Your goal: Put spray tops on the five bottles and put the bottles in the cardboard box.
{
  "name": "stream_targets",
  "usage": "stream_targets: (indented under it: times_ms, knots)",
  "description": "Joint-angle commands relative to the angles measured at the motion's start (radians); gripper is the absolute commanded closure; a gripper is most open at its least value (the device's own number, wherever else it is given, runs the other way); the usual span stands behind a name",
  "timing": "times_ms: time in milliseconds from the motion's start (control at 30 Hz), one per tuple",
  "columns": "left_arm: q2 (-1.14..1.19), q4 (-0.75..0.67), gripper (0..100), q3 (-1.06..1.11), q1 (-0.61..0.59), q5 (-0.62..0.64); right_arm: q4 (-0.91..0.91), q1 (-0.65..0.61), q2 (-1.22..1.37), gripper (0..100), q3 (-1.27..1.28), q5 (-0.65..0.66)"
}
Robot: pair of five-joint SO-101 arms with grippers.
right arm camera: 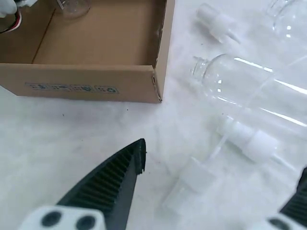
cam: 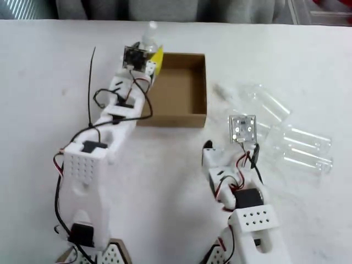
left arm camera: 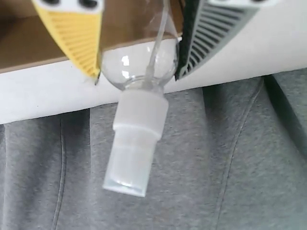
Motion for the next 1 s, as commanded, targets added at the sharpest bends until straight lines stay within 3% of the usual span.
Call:
stream_targets:
  times_ms: [0, 133, 733, 967]
  knots:
    - [0.008, -0.008, 89, -0.071, -0.013, -0.008, -0.015, 0.008, -0.013, 55.4, -0.008, 0.011]
    - [0.022, 0.011, 80, -0.075, -0.019, -0.003, -0.015, 0.008, -0.013, 55.4, -0.008, 0.011]
    - [-0.061, 0.055, 79, -0.018, -0.024, -0.002, -0.015, 0.008, -0.016, 55.4, -0.008, 0.011]
    - [-0.162, 0.123, 58, 0.087, -0.021, 0.002, -0.015, 0.005, -0.016, 55.4, -0.008, 0.011]
